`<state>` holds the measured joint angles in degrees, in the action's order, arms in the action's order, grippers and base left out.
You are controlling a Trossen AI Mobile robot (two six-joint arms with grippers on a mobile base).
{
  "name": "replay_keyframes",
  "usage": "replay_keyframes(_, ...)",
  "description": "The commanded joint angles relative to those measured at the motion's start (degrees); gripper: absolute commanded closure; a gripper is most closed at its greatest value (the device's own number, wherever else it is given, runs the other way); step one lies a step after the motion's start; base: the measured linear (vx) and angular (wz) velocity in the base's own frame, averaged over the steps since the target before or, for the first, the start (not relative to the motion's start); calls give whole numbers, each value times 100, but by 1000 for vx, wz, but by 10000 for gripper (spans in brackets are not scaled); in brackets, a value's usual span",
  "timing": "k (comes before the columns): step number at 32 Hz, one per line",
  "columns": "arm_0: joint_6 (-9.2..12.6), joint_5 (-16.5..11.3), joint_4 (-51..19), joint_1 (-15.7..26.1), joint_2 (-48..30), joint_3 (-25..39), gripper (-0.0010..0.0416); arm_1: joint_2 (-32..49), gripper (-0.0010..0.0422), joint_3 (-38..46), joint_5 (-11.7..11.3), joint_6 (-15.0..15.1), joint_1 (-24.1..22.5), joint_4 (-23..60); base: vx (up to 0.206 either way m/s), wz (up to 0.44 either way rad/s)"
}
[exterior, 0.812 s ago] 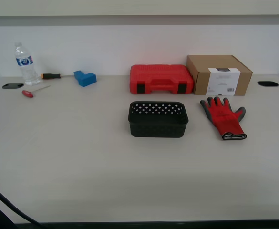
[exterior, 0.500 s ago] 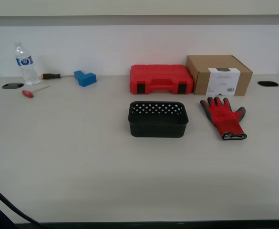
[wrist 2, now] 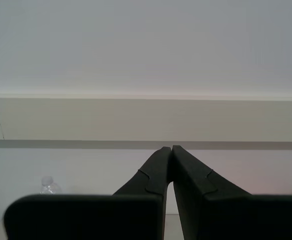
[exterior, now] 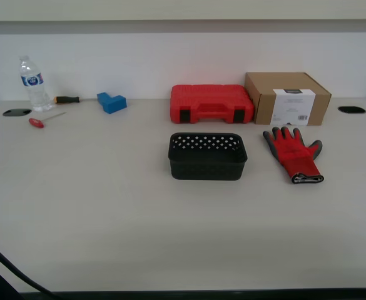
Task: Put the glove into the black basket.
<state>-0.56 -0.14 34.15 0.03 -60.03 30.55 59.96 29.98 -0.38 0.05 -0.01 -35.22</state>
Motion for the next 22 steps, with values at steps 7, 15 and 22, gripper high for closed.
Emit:
replay_keyframes(7, -297, 26, -1858, -4, -614, 1165, 405, 2, 412, 2, -2, 0, -2, -20, 0, 0)
replay_keyframes(15, -247, 214, -2756, -11, -1231, 2354, 405, 2, 412, 2, -2, 0, -2, -20, 0, 0)
replay_keyframes(22, -238, 216, -3069, -13, -1700, 2649, 405, 2, 412, 2, -2, 0, 0, -20, 0, 0)
